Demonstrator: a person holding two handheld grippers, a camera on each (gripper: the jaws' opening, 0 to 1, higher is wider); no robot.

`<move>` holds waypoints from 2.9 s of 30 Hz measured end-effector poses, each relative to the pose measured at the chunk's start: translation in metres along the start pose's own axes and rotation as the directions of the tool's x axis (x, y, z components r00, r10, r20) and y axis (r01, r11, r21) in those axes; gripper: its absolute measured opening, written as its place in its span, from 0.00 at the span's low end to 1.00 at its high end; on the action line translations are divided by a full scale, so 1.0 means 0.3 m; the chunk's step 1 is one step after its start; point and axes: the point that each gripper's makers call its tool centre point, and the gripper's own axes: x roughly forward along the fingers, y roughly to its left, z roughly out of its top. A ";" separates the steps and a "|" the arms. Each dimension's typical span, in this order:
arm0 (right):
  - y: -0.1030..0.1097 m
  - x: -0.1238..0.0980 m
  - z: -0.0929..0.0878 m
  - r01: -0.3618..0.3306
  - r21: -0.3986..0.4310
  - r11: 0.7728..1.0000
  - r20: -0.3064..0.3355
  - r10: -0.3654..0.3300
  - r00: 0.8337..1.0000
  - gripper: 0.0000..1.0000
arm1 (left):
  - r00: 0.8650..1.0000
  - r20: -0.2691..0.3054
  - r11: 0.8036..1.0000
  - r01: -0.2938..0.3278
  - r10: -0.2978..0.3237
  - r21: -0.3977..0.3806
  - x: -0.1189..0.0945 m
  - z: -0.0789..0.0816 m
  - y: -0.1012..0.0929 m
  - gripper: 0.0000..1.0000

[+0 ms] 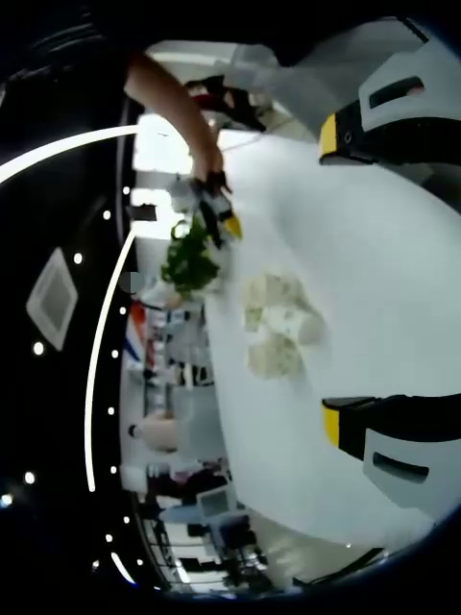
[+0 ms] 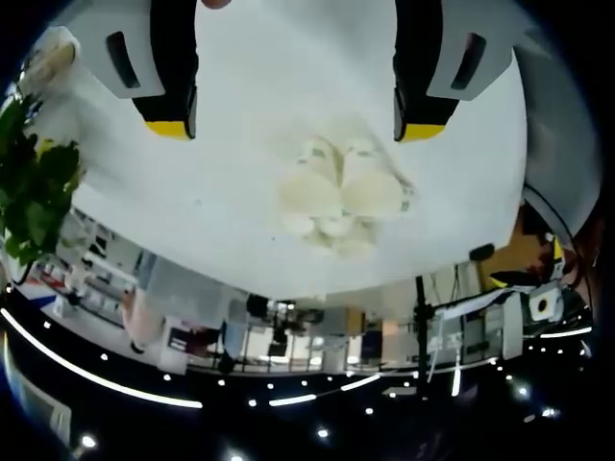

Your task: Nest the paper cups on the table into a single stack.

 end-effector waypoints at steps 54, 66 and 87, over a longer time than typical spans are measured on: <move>0.032 0.363 0.037 -0.268 -0.203 0.942 -0.188 0.231 0.954 0.59 | 0.997 -0.033 0.995 -0.074 0.072 -0.066 -0.031 -0.054 0.049 0.98; 0.056 0.400 0.030 -0.309 -0.193 0.931 -0.204 0.270 0.941 0.48 | 0.996 -0.036 0.994 -0.078 0.076 -0.072 -0.031 -0.077 0.063 0.98; 0.063 0.378 0.017 -0.308 -0.147 0.940 -0.194 0.278 0.941 0.42 | 0.997 -0.028 0.994 -0.079 0.077 -0.076 -0.028 -0.080 0.077 0.98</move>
